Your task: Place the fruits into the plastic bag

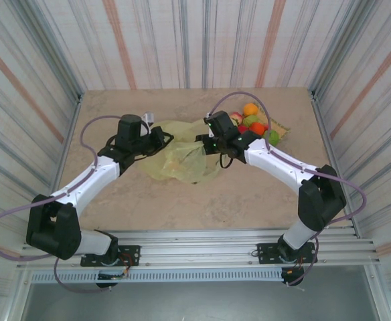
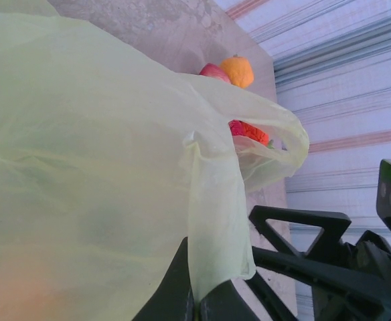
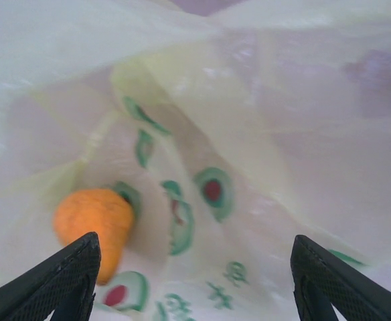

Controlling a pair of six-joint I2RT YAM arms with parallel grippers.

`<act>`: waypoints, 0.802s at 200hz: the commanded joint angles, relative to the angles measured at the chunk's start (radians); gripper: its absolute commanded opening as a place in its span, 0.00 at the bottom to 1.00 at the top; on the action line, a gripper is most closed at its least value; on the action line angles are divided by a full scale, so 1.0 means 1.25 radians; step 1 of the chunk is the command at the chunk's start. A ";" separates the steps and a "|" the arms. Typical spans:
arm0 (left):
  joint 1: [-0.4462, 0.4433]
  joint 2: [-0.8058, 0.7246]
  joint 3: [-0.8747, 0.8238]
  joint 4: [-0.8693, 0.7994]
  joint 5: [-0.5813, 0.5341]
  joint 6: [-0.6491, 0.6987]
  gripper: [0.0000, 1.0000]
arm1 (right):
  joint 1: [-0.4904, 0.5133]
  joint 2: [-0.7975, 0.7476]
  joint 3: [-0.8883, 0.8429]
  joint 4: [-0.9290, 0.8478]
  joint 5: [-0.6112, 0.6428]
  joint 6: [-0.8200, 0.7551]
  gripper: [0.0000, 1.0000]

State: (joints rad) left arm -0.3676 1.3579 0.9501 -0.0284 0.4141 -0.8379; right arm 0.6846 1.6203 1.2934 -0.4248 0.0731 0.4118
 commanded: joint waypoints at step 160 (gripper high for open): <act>0.042 0.022 0.032 -0.003 0.099 0.048 0.00 | -0.391 -0.174 0.002 -0.227 0.061 -0.199 0.83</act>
State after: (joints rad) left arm -0.3157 1.3804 0.9623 -0.0288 0.5163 -0.7856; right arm 0.2680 1.3678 1.2999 -0.6647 0.1135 0.2138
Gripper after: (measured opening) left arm 0.052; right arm 0.810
